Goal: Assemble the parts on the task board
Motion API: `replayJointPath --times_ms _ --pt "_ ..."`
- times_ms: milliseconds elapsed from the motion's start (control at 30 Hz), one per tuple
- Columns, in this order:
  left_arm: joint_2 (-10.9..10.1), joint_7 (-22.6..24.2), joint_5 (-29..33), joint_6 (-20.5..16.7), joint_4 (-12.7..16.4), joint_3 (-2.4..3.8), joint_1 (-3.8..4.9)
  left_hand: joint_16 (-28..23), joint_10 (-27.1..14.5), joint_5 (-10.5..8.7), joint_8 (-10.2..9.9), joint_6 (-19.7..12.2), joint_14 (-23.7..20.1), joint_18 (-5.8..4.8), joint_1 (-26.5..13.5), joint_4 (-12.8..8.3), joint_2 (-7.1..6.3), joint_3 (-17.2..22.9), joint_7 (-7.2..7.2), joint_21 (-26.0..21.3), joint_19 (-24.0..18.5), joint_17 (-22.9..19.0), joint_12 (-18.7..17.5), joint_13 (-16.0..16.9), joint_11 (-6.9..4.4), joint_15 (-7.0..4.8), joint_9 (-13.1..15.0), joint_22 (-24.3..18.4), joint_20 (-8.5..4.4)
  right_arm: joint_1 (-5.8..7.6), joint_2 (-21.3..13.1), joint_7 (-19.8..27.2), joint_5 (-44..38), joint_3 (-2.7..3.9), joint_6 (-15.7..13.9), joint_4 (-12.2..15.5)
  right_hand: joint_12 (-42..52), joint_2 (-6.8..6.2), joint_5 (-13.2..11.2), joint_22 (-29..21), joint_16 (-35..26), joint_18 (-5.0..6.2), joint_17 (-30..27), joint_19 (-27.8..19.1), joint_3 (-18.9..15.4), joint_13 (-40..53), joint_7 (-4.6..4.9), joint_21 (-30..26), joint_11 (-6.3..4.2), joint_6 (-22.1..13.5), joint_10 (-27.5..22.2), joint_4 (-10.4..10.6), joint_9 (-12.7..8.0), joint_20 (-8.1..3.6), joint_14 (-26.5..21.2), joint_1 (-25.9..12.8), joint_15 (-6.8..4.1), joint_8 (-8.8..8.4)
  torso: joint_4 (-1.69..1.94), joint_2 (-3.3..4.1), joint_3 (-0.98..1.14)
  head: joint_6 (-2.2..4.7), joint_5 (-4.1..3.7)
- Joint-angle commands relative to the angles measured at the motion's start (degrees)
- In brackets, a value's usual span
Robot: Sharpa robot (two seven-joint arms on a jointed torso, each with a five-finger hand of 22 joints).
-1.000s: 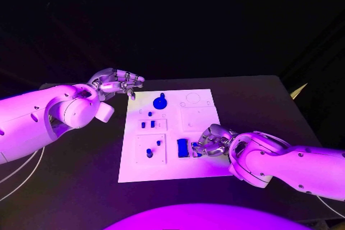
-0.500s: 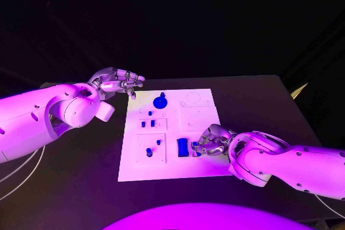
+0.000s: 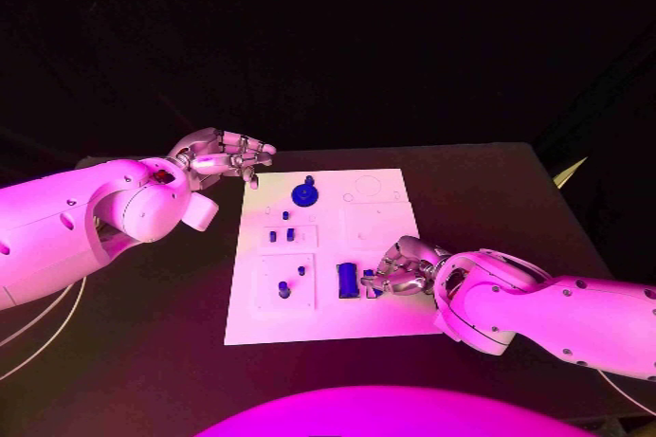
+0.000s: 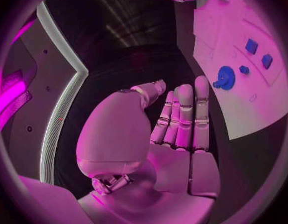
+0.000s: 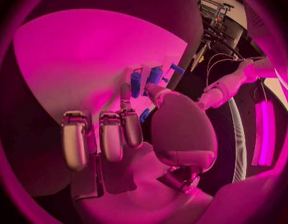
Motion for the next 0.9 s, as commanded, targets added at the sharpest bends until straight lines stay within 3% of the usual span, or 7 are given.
replayJointPath --times_ms 33,600,900 --pt "0.1 0.2 0.3 0.8 0.1 0.04 0.04 0.1 -0.4 -0.04 -0.2 0.1 -0.1 0.4 -0.1 0.3 0.4 0.1 -0.06 -0.3 0.3 0.1 0.3 -0.1 0.09 0.05 0.0 0.0 0.11 -0.09 0.1 1.1 -0.8 -0.01 0.6 0.4 0.1 0.13 -0.5 13.7 0.1 -0.59 12.3 5.2 -0.5 10.7 0.09 -0.3 -0.4 0.0 2.4 0.1 0.1 -0.43 5.4 -0.7 -0.24 0.28 0.01 0.01 -0.01 -0.07 0.0" --pt "-0.3 0.2 0.3 0.7 0.2 0.04 0.04 0.1 -0.4 -0.02 -0.2 0.1 -0.1 0.39 -0.2 0.5 0.55 0.1 -0.06 -0.4 0.4 0.1 0.3 -0.1 0.09 0.06 0.0 -0.1 0.12 -0.12 -2.2 1.0 -1.3 -0.01 1.2 2.5 0.2 0.76 -0.9 13.8 0.1 -0.63 12.4 5.3 -1.9 10.8 -0.04 -0.1 -0.5 0.2 2.4 0.6 0.2 -0.47 5.4 -2.1 -0.31 0.49 -0.14 0.0 0.01 -0.22 0.29" --pt "-0.2 0.2 0.4 0.7 0.1 0.03 0.04 0.1 -0.4 -0.02 -0.2 0.1 -0.1 0.39 -0.2 0.5 0.55 0.1 -0.06 -0.4 0.4 0.1 0.3 -0.1 0.09 0.06 0.0 -0.1 0.12 -0.12 -3.3 1.1 -1.3 -0.02 2.4 2.9 0.2 1.22 -0.6 13.8 0.1 -0.63 12.4 5.3 -1.6 10.8 -0.11 -0.1 -0.58 0.2 2.5 0.1 0.2 -0.52 5.4 -1.6 -0.37 0.55 -0.04 -0.04 0.03 -0.12 0.13"
